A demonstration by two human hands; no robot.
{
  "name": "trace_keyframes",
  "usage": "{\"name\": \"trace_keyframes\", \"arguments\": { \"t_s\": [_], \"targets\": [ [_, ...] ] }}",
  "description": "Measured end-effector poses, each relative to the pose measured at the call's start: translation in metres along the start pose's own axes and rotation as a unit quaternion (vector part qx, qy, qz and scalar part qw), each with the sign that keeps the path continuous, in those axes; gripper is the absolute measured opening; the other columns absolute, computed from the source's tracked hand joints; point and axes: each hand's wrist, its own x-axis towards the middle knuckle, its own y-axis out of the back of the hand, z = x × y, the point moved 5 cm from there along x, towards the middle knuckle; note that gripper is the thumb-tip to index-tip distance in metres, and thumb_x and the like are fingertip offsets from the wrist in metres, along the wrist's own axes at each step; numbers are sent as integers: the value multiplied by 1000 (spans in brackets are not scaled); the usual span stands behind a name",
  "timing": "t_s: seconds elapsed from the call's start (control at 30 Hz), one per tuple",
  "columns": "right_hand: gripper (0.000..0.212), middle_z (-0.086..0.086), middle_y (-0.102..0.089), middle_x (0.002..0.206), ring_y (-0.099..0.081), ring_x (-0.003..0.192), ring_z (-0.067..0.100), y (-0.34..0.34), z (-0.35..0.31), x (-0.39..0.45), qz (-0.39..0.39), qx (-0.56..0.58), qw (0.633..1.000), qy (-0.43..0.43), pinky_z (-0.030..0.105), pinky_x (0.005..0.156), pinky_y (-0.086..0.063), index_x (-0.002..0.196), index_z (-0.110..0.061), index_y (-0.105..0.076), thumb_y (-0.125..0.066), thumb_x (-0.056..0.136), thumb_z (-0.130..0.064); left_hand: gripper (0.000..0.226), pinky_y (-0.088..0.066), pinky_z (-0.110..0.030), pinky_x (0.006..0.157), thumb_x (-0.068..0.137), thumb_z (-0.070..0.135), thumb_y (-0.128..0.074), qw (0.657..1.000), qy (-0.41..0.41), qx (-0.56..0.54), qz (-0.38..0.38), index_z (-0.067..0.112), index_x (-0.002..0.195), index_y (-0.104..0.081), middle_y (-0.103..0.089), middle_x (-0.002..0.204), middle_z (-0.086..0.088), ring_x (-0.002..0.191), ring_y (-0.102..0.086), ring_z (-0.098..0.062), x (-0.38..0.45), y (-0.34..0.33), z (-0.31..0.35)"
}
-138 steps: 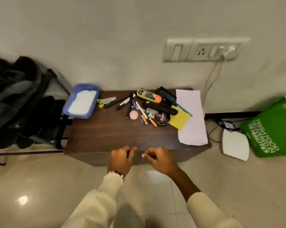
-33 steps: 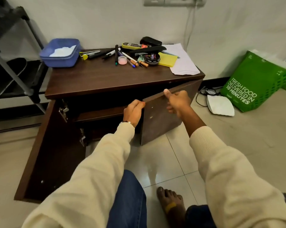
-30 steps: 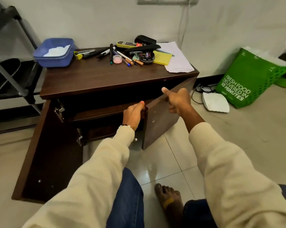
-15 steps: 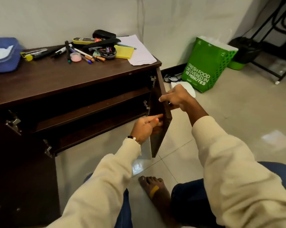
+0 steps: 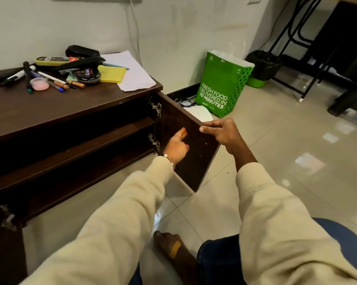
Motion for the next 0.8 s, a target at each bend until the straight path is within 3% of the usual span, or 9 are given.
{"name": "trace_keyframes", "arguments": {
  "t_s": [0.13, 0.3, 0.4, 0.5, 0.57, 0.7, 0.8],
  "targets": [
    [27, 1, -71, 90, -61, 78, 3, 9, 6, 4, 44, 19, 999, 12, 16, 67, -44, 102, -11, -74, -77, 77, -24, 74, -44, -33, 90, 92, -13, -35, 999, 8, 37, -21, 26, 153, -16, -27, 156, 11, 134, -37, -16, 19, -2, 12],
    [22, -1, -69, 89, -61, 86, 12, 11, 9, 10, 112, 18, 994, 3, 26, 76, -46, 97, -13, -74, -73, 82, -28, 78, -47, -45, 100, 91, -11, -37, 998, 12, 57, -28, 31, 152, -15, -27, 155, 16, 135, -34, -15, 26, -3, 13],
    [24, 1, -67, 86, -61, 84, 17, 9, 2, 12, 149, -62, 987, -1, 31, 76, -49, 94, -11, -74, -70, 84, -33, 77, -50, -47, 97, 91, -11, -38, 998, 11, 54, -31, 31, 152, -16, -28, 155, 15, 124, -40, -11, 23, 3, 12],
    [23, 7, -69, 87, -62, 83, 24, 2, -19, 9, 229, -209, 950, 32, 38, 79, -52, 94, -9, -73, -64, 88, -29, 74, -52, -46, 94, 92, -12, -38, 999, 5, 44, -14, 30, 151, -23, -33, 153, 13, 126, -46, -13, 17, 21, 13],
    [21, 9, -70, 88, -61, 84, 26, -9, -38, 8, 259, -237, 933, 82, 40, 80, -52, 95, -10, -73, -61, 89, -26, 68, -53, -44, 91, 92, -12, -38, 999, 4, 34, 16, 27, 148, -32, -40, 148, 10, 124, -52, -19, 14, 41, 13],
    [21, 6, -71, 87, -64, 81, 20, -58, -80, 5, 179, -200, 944, 195, 29, 73, -50, 98, -10, -73, -60, 90, -25, 41, -55, -35, 75, 95, -2, -41, 993, -25, 12, 113, 17, 129, -56, -67, 117, -1, 90, -70, -18, -6, 100, 23],
    [19, 1, -72, 86, -62, 80, 12, -102, -110, -5, 71, -186, 945, 258, 19, 72, -39, 95, -12, -75, -61, 90, -24, 29, -54, -32, 70, 97, 1, -43, 982, -42, 10, 184, 14, 114, -63, -72, 98, -4, 81, -69, -20, -31, 151, 34]
  ]
}}
